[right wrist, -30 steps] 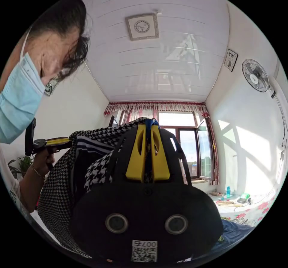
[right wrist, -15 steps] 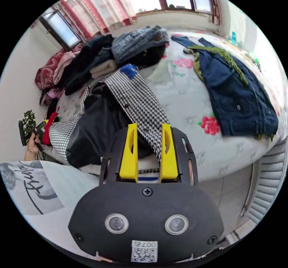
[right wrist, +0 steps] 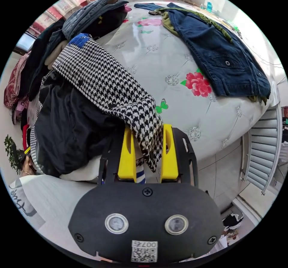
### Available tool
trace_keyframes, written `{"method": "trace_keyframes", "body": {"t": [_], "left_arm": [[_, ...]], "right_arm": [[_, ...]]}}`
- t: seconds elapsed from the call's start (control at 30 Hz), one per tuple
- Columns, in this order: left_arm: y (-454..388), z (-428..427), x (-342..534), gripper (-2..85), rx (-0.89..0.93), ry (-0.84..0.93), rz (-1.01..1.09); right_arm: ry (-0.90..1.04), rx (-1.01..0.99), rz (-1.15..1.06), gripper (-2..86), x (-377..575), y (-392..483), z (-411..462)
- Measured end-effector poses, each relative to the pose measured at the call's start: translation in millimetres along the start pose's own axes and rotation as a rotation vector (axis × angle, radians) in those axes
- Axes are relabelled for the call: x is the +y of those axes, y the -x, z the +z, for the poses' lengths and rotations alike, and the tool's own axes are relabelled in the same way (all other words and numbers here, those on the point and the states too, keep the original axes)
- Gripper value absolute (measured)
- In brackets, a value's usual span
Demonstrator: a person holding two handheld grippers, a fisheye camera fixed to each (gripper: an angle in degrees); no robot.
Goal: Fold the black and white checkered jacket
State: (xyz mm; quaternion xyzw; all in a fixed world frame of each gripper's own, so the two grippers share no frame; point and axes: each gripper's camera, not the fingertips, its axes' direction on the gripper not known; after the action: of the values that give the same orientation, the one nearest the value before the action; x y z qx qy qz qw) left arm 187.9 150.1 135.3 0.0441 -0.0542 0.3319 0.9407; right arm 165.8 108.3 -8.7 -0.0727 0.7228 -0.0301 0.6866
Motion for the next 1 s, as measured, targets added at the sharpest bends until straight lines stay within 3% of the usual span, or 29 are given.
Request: {"method": "trace_keyframes", "body": {"t": [0.1, 0.17, 0.27, 0.4, 0.47, 0.6, 0.7, 0.83, 1.0], "left_arm": [[47, -43, -4, -0.9, 0.117, -0.15, -0.089], [108, -108, 8, -0.9, 0.23, -0.403, -0.227], [193, -192, 40, -0.9, 0.225, -0.727, -0.443], [231, -235, 51, -0.7, 0.108, -0.814, -0.487], [208, -221, 40, 0.0, 0.147, -0.75, -0.391], [130, -137, 28, 4.7, 0.31, -0.53, -0.259], [62, -64, 41, 7.8, 0.452, -0.31, -0.239], [23, -58, 76, 9.8, 0.474, -0.363, -0.275], [26, -70, 65, 10.7, 0.444, -0.308, -0.212]], "right_arm": [[-0.148, -0.193, -0.032, 8.7, -10, 17, -53], [-0.321, -0.422, -0.17, 8.2, -10, 47, -120], [-0.456, -0.544, -0.489, 8.0, 1, 125, -200], [-0.497, -0.636, -0.935, 8.3, 39, 243, -232], [-0.366, -0.656, -1.091, 8.9, 53, 302, -203], [-0.195, -0.556, -0.95, 9.0, 46, 317, -144], [-0.139, -0.41, -0.665, 8.9, 34, 263, -108], [-0.112, -0.11, -0.385, 9.4, 38, 178, -76], [0.084, -0.054, -0.337, 10.4, 58, 162, -13]]}}
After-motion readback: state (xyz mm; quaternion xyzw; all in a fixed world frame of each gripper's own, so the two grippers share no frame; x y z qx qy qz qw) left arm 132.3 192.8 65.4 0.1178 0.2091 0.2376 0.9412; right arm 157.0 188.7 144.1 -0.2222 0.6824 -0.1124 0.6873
